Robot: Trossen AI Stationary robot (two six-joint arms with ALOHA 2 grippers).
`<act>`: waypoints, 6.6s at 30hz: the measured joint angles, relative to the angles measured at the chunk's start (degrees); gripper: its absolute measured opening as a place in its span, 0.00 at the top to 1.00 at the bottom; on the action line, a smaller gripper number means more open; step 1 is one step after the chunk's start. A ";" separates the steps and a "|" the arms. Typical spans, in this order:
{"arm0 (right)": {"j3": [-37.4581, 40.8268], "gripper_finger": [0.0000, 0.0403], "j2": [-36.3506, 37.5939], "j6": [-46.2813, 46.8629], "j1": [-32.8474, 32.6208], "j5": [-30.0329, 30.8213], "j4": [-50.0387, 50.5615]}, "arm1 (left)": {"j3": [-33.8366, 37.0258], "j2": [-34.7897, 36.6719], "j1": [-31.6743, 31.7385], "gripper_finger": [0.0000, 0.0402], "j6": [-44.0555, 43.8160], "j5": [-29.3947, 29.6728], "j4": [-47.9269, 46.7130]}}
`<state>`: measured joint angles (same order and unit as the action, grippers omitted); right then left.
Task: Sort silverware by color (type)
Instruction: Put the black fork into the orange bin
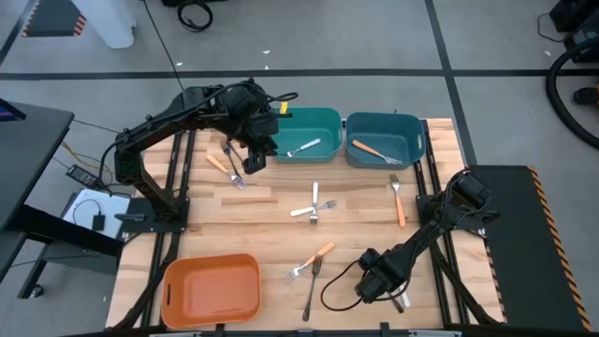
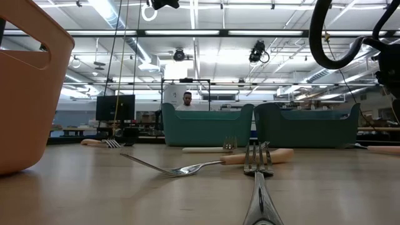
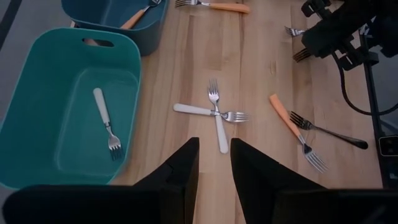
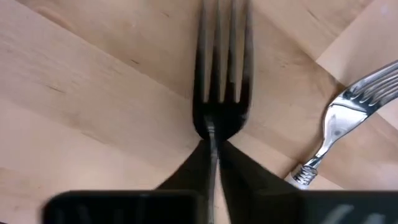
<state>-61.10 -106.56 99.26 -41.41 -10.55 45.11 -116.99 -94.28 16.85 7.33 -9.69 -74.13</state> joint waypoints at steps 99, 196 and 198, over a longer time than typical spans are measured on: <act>0.09 0.99 41.73 -79.95 44.98 46.72 -21.07 | 1.21 -16.80 -0.94 0.61 -32.55 9.04 53.18; 0.09 0.71 51.45 -83.58 46.03 43.95 -23.63 | 1.22 -9.50 -46.62 0.97 -46.11 -0.09 -15.91; 0.09 0.71 51.58 -85.49 46.03 43.93 -23.61 | 1.22 -11.08 -46.09 0.97 -47.87 -0.15 -15.91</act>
<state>-61.01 -54.99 13.77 4.62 33.38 21.50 -115.77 -105.36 -29.25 -40.54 -9.84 -90.04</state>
